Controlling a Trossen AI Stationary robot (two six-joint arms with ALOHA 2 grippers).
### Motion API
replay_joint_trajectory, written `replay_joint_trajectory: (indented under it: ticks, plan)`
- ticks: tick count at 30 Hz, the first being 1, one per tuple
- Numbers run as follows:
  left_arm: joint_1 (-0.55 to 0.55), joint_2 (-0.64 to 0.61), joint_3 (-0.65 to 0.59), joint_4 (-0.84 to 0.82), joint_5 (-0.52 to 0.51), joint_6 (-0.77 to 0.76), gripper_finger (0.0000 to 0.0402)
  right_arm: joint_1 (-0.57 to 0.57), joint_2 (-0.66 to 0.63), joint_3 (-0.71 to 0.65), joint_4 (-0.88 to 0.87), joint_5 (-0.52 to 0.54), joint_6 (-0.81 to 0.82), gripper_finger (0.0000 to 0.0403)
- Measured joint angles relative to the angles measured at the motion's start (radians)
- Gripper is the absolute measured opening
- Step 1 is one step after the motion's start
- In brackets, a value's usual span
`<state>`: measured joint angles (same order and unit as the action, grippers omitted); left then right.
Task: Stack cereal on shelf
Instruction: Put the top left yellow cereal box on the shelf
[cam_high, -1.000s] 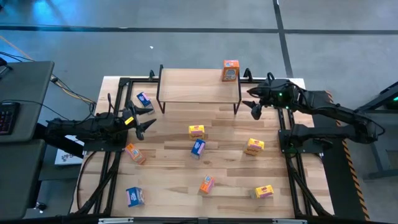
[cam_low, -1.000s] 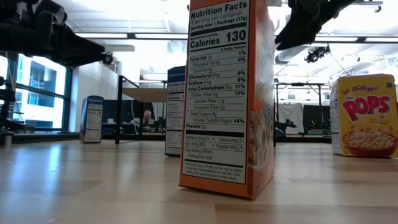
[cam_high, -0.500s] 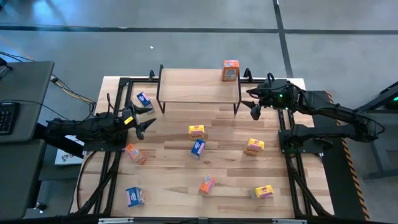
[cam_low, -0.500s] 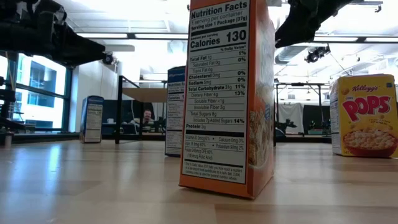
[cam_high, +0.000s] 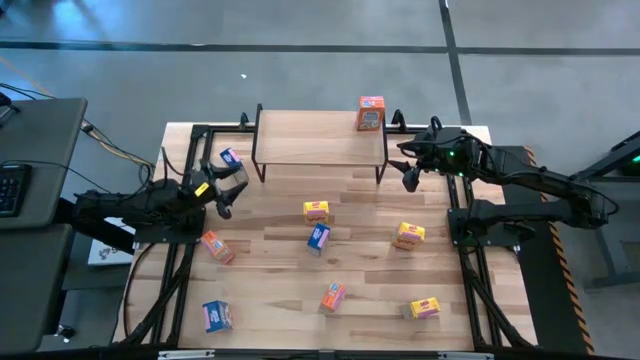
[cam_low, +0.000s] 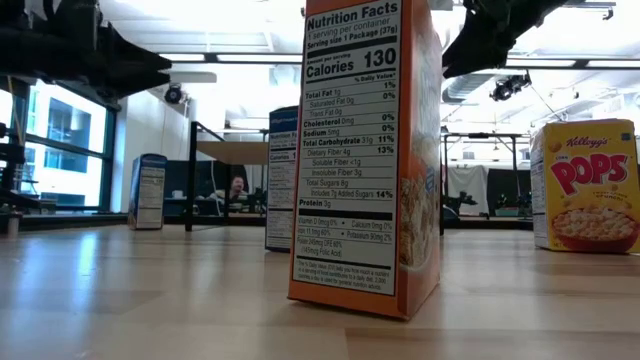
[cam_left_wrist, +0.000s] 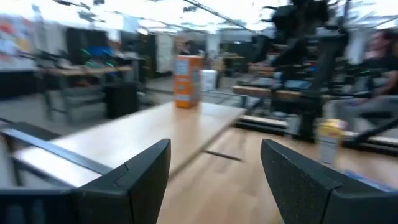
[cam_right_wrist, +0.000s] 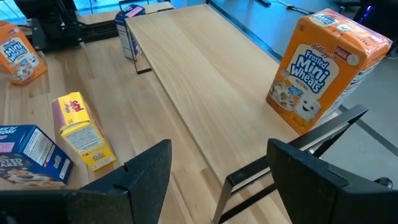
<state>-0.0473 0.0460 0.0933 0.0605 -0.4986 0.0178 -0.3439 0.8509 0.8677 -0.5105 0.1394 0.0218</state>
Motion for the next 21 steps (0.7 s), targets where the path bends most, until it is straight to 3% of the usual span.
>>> replay_joint_trajectory:
  ticks: [4,9,16,21]
  plan:
    - [0.0,0.0,0.0,0.032,0.1,-0.064,0.0242,0.0,0.0,0.0,0.001,0.0,-0.001,0.0257]
    - [0.0,0.0,0.0,0.127,0.151,-0.022,0.0242,0.0,0.0,0.0,0.001,0.0,-0.003,0.0257]
    - [0.001,0.019,0.062,0.141,0.043,-0.02,0.0242,0.0,0.0,0.0,0.0,0.0,-0.002,0.0257]
    - [0.001,0.07,0.168,0.037,-0.014,-0.044,0.0242,0.0,0.0,0.0,0.0,0.0,-0.003,0.0257]
